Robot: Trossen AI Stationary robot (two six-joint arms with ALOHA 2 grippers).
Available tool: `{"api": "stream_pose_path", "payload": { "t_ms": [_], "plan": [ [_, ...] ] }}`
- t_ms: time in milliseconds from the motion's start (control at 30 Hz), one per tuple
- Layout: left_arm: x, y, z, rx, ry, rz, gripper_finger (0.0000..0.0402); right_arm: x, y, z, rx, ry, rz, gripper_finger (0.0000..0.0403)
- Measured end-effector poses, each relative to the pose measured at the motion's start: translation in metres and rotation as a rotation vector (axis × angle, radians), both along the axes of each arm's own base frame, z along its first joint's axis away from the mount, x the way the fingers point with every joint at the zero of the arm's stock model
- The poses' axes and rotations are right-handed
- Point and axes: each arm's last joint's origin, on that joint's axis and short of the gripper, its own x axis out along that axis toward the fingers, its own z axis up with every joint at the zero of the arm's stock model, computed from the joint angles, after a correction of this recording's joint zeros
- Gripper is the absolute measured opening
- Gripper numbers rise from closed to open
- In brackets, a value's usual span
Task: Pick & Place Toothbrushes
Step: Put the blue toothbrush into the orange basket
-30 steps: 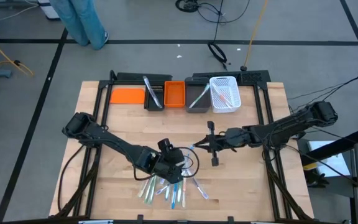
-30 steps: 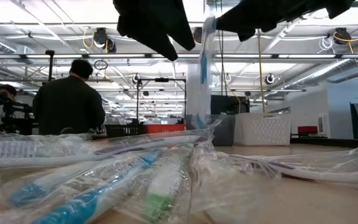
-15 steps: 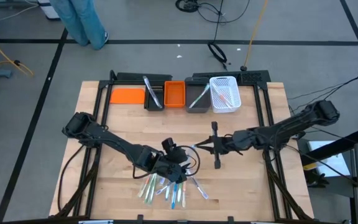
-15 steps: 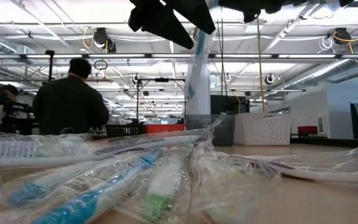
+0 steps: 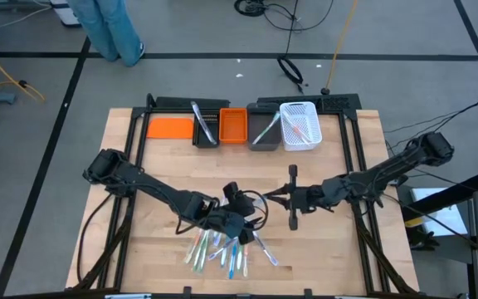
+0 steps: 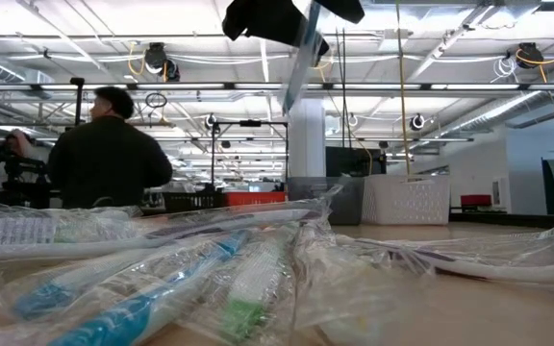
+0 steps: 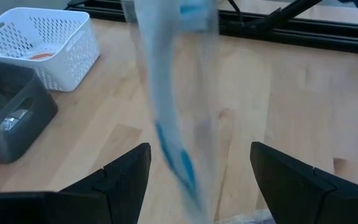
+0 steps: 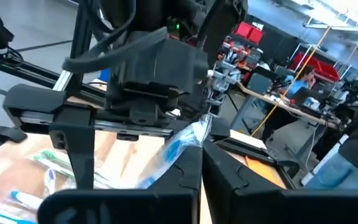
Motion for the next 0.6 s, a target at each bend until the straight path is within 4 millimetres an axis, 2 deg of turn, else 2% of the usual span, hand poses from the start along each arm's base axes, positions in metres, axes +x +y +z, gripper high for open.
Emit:
{"api": "stream_pose_path", "payload": {
  "t_ms": [167, 267, 400, 600],
  "plan": [
    [0.000, 0.000, 0.000, 0.000, 0.000, -0.001, 0.0265, -0.007, 0.001, 0.008, -0.010, -0.028, 0.013, 0.0000],
    [0.000, 0.000, 0.000, 0.001, -0.004, -0.004, 0.0233, -0.010, 0.001, 0.011, -0.005, -0.039, 0.017, 0.0000],
    [0.001, -0.001, 0.001, 0.005, -0.012, -0.013, 0.0160, -0.010, 0.001, 0.011, -0.005, -0.040, 0.015, 0.0000],
    [0.001, -0.001, 0.001, 0.010, -0.008, -0.024, 0.0026, -0.010, 0.000, 0.010, -0.012, -0.031, -0.009, 0.0000]
  ]
}}
